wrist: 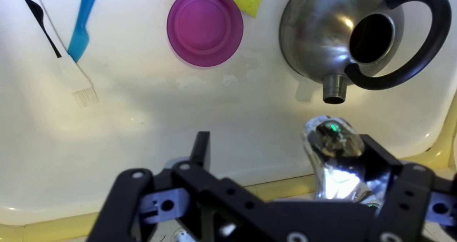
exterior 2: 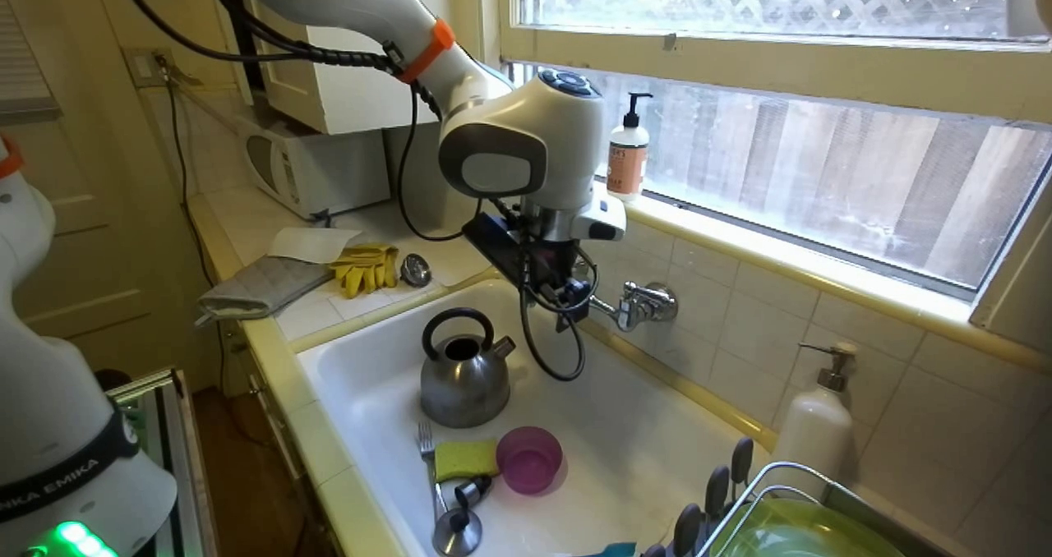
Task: Take the purple bowl out of the plate rack and put it into the sink the turn on the water to the faucet and put water in it
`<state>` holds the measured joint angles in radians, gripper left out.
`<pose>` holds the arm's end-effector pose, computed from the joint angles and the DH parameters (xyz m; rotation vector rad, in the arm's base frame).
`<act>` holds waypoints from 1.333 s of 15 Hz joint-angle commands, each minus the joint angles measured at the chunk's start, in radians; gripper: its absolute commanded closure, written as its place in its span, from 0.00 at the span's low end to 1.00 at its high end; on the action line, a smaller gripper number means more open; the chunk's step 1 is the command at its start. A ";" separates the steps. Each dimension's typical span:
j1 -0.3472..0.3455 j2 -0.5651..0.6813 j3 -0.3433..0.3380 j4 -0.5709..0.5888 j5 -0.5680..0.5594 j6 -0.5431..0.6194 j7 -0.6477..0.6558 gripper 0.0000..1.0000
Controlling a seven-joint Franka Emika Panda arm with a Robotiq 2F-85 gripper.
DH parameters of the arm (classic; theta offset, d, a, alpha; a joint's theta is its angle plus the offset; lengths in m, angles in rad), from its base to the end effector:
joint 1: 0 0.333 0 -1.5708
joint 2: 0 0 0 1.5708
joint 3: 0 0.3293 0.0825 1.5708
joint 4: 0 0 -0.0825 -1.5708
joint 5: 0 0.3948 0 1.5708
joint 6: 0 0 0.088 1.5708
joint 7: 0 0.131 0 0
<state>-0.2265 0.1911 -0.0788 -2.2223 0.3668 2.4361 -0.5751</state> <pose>0.5358 -0.1622 0.2729 -2.9430 0.0091 -0.1752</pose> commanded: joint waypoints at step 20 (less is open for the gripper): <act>0.038 0.023 0.063 0.201 0.158 -0.021 -0.120 0.00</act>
<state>-0.1979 0.1374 -0.0404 -2.1267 0.4516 2.4740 -0.6577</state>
